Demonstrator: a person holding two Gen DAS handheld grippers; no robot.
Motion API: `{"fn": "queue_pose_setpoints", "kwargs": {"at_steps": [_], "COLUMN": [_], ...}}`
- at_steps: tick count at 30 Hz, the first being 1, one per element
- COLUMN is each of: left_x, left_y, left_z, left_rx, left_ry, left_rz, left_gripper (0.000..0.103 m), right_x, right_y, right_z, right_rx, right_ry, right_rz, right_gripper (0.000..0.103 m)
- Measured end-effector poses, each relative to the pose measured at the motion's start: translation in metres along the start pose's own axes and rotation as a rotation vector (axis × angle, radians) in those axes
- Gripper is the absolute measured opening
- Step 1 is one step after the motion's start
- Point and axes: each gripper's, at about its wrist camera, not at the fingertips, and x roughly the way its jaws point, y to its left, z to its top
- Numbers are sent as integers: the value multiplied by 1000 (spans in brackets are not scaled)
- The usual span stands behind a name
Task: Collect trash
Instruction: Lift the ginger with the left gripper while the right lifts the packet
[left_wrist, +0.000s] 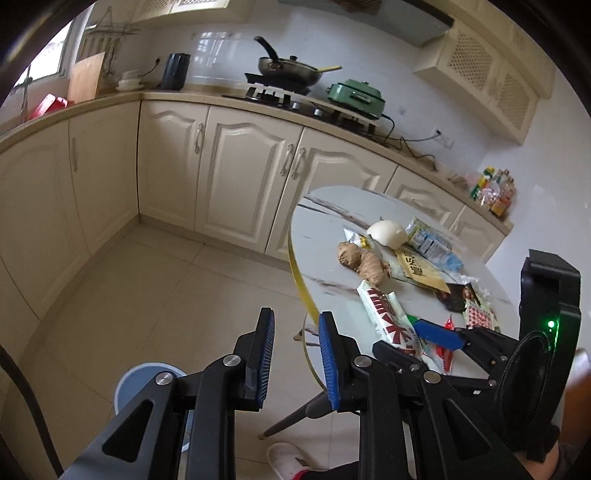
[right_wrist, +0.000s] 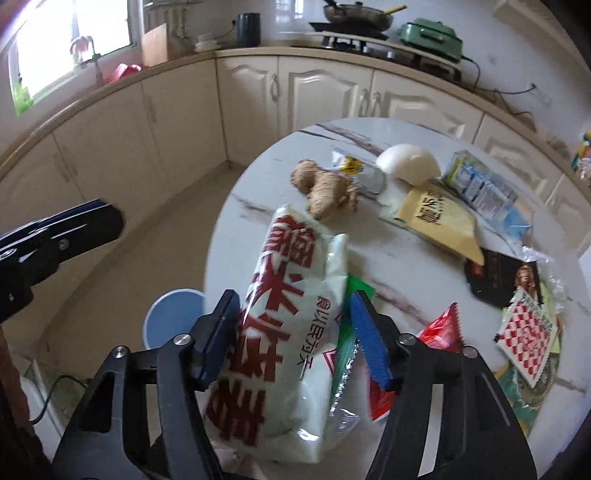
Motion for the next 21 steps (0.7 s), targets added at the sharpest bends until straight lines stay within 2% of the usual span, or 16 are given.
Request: {"fn": "queue_pose_setpoints", "kwargs": {"at_steps": [3,7,10,14,17,19,21], "left_x": [3,10,19,41,63,82,103], "left_y": [0,-10,-20,-40,-56,-64,-71], "left_z": [1,6,12,20,29,38,44], "left_rx": [8,28,39,74,93,96,90], "left_ry": [6,6,12,27,42,52,81], "left_rz": [1,-33,-53,-72,-79,-83,-93], "left_gripper": [20,22,23,26,35,50,51], "right_x": [0,-1,-4,-13,-21,-29,-31], "right_y": [-5,-11,-13,-25,-42,-55,-64], "right_z": [1,0,-1,-2,2,6,12], "right_rx": [-16,-20,-37,-12,33,62,77], "right_ry": [9,6,13,-25,-70,-114,-120], "right_rz": [15,70,77,68,49,40,37], "right_gripper": [51,48,47,47,47,47,47]}}
